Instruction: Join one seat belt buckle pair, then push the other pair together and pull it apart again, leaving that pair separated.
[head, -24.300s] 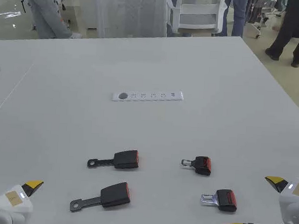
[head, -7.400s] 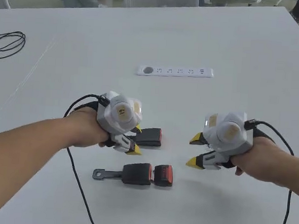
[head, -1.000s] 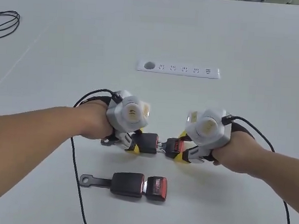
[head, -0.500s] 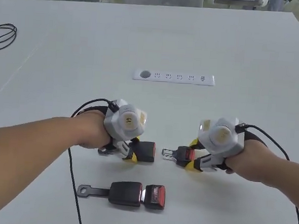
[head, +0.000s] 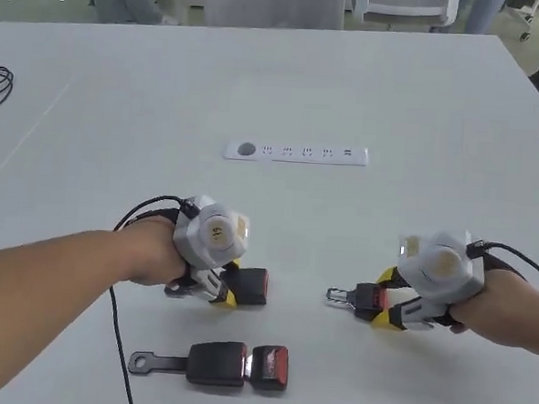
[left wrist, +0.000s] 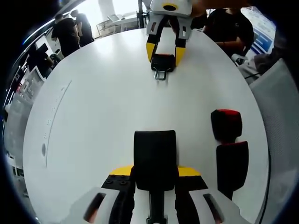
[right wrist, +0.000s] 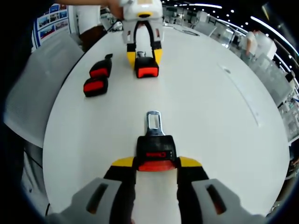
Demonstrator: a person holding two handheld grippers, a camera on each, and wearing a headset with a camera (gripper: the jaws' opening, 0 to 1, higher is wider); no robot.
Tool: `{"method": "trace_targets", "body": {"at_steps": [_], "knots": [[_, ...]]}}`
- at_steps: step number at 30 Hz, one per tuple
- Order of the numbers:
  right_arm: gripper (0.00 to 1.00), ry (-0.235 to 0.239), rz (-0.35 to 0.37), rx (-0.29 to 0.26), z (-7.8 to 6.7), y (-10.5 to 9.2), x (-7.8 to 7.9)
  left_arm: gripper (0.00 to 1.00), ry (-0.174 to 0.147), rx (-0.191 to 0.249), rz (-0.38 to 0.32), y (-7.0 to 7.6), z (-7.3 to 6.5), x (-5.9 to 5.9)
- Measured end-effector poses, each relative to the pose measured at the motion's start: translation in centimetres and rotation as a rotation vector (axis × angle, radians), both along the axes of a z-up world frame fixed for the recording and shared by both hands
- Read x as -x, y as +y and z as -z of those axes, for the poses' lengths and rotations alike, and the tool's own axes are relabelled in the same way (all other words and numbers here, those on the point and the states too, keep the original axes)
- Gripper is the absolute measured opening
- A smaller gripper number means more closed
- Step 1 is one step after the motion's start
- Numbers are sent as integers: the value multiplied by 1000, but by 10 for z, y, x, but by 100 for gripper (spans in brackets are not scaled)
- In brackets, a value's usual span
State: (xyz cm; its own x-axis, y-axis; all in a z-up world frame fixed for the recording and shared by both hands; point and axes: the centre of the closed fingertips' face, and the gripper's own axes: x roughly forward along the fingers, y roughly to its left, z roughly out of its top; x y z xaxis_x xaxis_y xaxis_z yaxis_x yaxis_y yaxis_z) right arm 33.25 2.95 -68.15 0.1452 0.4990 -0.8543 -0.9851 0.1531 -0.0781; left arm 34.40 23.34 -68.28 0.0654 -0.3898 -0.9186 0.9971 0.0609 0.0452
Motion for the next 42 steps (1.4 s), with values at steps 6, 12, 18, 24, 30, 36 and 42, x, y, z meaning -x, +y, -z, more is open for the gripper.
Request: {"method": "trace_targets", "body": {"at_steps": [6, 12, 18, 24, 30, 36, 42], "knots": [[33, 7, 0, 22, 1, -13, 0, 33, -3, 8, -12, 0, 0, 0], [34, 24, -5, 55, 2, -19, 0, 34, -1, -8, -16, 0, -1, -1], [37, 3, -18, 121, 1, -18, 0, 34, -19, -31, -27, -1, -1, -1], [53, -94, 83, 140, -5, -26, -15, 47, -93, 6, -94, -1, -12, -9], [54, -65, 210, -2, -29, -15, -6, 52, -132, 89, -170, 2, -43, -5], [61, -73, 298, -134, -57, 1, 11, 59, -164, 150, -251, 15, -59, 16], [68, -72, 429, -264, -83, 11, 26, 67, -189, 233, -385, 34, -79, 37]]}}
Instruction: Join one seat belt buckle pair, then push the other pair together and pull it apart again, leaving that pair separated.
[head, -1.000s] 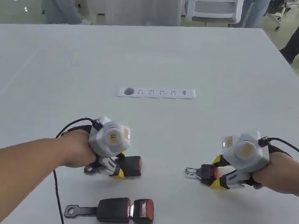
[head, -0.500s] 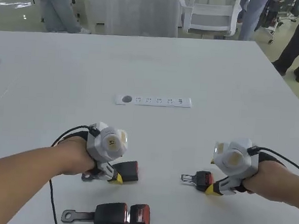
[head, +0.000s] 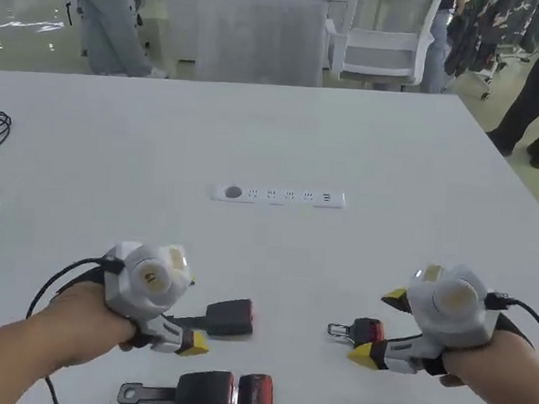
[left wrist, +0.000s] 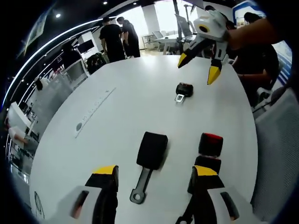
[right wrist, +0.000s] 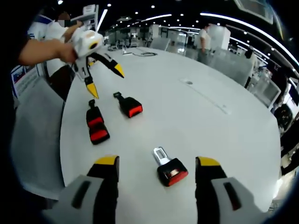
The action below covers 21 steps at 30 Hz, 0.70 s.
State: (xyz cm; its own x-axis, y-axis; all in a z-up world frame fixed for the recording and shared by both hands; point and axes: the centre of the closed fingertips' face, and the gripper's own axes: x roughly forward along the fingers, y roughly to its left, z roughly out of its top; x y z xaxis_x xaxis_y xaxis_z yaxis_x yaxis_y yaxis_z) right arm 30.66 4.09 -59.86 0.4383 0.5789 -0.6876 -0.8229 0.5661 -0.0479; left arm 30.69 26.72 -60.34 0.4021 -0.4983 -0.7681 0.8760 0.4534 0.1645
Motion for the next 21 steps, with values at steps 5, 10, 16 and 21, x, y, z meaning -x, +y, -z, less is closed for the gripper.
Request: {"method": "trace_targets", "body": {"at_steps": [5, 10, 16, 21], "knots": [[69, -9, 68, -39, -10, -7, 16, 72, -2, 50, -63, 17, -10, 26], [74, -5, 80, -47, -6, -16, 39, 80, 34, 78, -133, 40, -5, 60], [81, -15, 89, -20, -2, -30, 61, 84, 37, 105, -212, 57, -2, 85], [91, -25, 110, -16, -6, -39, 74, 87, 37, 132, -261, 68, -7, 101]]}}
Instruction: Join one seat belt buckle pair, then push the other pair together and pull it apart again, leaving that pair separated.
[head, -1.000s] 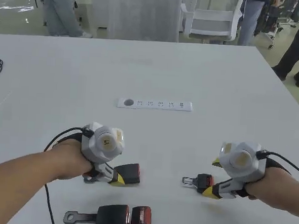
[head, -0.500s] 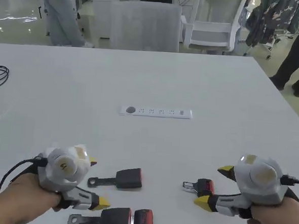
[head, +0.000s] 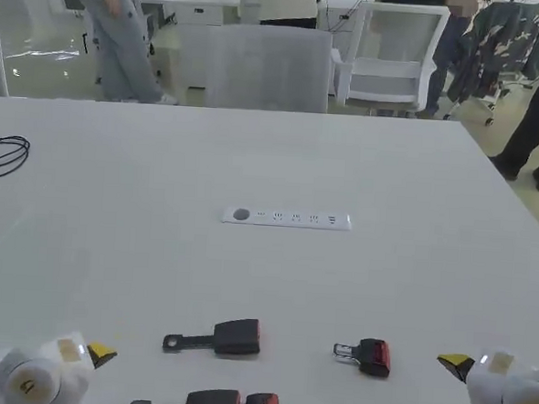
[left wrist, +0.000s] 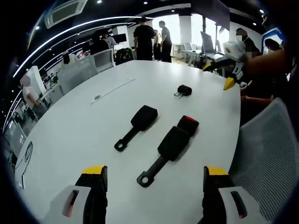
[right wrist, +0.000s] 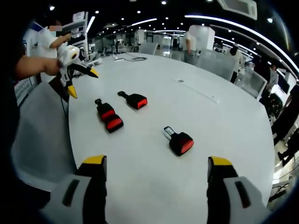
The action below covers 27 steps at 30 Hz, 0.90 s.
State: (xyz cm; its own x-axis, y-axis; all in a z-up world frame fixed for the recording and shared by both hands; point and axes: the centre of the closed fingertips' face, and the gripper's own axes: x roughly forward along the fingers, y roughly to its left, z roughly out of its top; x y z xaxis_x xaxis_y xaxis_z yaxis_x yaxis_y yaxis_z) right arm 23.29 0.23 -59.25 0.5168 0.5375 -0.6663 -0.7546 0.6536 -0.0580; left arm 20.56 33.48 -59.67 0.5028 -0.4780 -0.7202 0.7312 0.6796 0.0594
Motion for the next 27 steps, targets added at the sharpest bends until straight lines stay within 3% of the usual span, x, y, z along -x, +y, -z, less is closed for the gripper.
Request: {"method": "trace_targets", "body": {"at_steps": [6, 8, 11, 20, 27], "knots": [[100, -3, 17, -9, 4, -1, 10, 94, 4, 32, -59, 8, 0, 7], [100, -9, 28, -7, 5, -2, 11, 100, 21, 40, -76, 8, 6, 10], [100, -6, 62, -31, 5, -2, 8, 100, 18, 36, -68, 6, 9, 13], [100, -39, 70, -9, 4, 0, 4, 100, -6, 47, -85, 5, 3, 6], [100, -29, 74, -4, 6, -8, 8, 100, -10, 45, -96, 11, 2, 4]]}}
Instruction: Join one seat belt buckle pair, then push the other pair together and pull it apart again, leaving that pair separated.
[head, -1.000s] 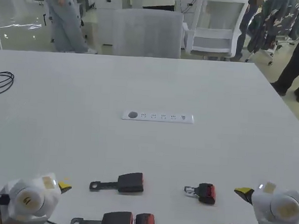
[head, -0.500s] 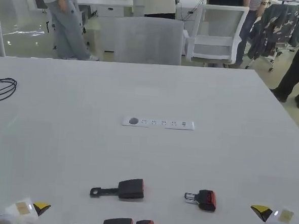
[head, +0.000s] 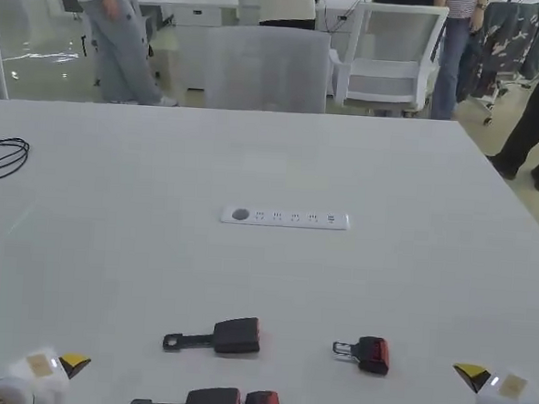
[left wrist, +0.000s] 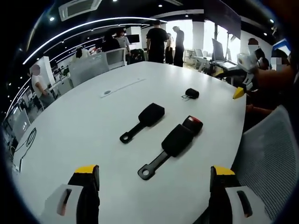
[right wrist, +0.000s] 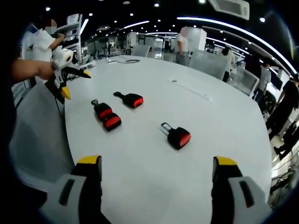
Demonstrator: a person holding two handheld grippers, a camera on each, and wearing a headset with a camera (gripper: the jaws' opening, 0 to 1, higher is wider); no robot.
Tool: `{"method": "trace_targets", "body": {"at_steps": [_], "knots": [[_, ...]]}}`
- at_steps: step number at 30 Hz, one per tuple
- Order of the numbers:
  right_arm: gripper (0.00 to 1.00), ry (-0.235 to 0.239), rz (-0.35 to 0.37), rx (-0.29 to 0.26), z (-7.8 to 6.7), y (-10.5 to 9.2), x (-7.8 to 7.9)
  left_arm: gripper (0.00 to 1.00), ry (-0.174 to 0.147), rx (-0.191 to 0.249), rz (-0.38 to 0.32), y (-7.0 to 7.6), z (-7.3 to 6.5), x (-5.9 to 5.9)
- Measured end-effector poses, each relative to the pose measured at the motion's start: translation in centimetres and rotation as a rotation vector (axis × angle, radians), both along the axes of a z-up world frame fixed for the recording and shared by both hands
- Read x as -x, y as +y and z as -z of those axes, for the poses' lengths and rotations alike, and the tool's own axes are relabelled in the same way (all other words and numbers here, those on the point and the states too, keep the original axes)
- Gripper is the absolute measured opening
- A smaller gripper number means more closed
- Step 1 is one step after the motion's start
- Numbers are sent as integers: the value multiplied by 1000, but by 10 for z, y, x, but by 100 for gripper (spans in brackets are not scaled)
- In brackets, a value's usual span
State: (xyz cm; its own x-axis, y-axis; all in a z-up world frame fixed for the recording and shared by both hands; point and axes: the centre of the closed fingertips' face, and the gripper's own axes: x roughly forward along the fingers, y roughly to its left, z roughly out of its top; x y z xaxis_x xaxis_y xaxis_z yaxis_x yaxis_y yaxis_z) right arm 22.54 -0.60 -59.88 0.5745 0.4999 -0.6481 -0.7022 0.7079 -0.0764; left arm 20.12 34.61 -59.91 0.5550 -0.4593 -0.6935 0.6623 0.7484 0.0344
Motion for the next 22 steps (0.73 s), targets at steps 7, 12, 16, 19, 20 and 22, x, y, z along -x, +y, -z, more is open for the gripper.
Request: {"method": "trace_targets", "body": {"at_steps": [7, 12, 16, 19, 20, 22], "knots": [[100, -6, 45, -7, -3, -13, -3, 100, 1, 2, 6, 0, 0, 0], [100, -4, 46, -11, -4, -13, -3, 100, 5, 0, 11, 0, 1, 0], [100, -1, 74, -29, -4, -17, -5, 100, 3, 0, 12, 0, 0, -1], [100, -1, 71, -24, -4, -18, -5, 100, 2, 1, 12, 0, 0, -1], [100, -3, 70, -22, -5, -18, -5, 100, 2, 0, 13, 0, 1, -1], [100, -6, 63, -18, -5, -17, -4, 100, 2, -1, 12, 1, 2, -1]]}}
